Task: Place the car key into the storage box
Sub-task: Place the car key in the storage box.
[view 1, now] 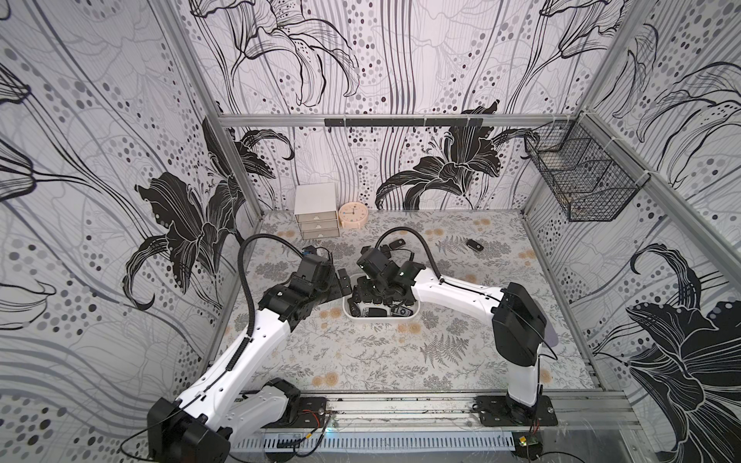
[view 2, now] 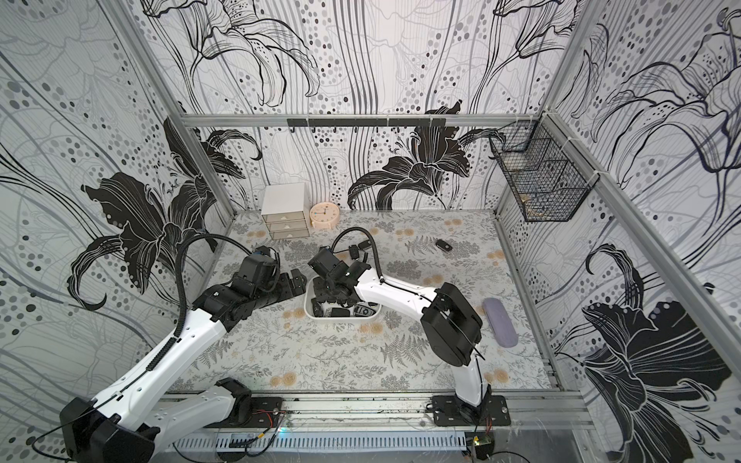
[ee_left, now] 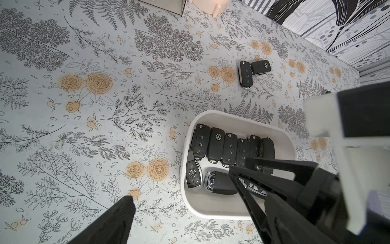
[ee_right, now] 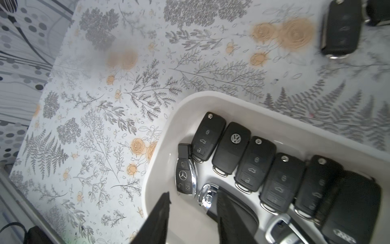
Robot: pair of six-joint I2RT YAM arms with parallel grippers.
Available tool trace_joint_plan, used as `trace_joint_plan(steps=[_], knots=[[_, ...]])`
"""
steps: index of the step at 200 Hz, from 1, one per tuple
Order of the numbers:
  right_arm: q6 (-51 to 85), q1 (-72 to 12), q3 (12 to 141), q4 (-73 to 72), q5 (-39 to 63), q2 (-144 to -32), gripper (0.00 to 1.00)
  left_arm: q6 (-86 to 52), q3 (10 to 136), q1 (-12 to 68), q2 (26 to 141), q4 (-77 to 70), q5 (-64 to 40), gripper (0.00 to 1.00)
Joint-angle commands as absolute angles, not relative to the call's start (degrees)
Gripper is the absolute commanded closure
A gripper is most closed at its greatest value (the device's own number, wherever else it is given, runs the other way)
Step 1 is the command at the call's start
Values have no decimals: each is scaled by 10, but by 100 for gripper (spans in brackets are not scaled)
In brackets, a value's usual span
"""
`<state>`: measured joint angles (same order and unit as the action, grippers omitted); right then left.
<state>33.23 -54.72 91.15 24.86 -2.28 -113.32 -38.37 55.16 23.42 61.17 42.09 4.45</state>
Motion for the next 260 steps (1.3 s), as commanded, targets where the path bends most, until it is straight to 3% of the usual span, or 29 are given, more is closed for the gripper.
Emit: trace_joint_plan(steps=[1, 39, 112, 260], knots=[[322, -551, 939, 226, 37, -1178, 70, -377, 571, 227, 612, 403, 61, 1], [319, -551, 985, 231, 60, -1233, 77, -373, 575, 214, 611, 408, 62, 1], [315, -549, 1020, 288, 33, -1295, 78, -371, 577, 196, 616, 411, 55, 1], [292, -543, 1010, 259, 25, -1235, 75, -369, 579, 185, 627, 400, 43, 1]])
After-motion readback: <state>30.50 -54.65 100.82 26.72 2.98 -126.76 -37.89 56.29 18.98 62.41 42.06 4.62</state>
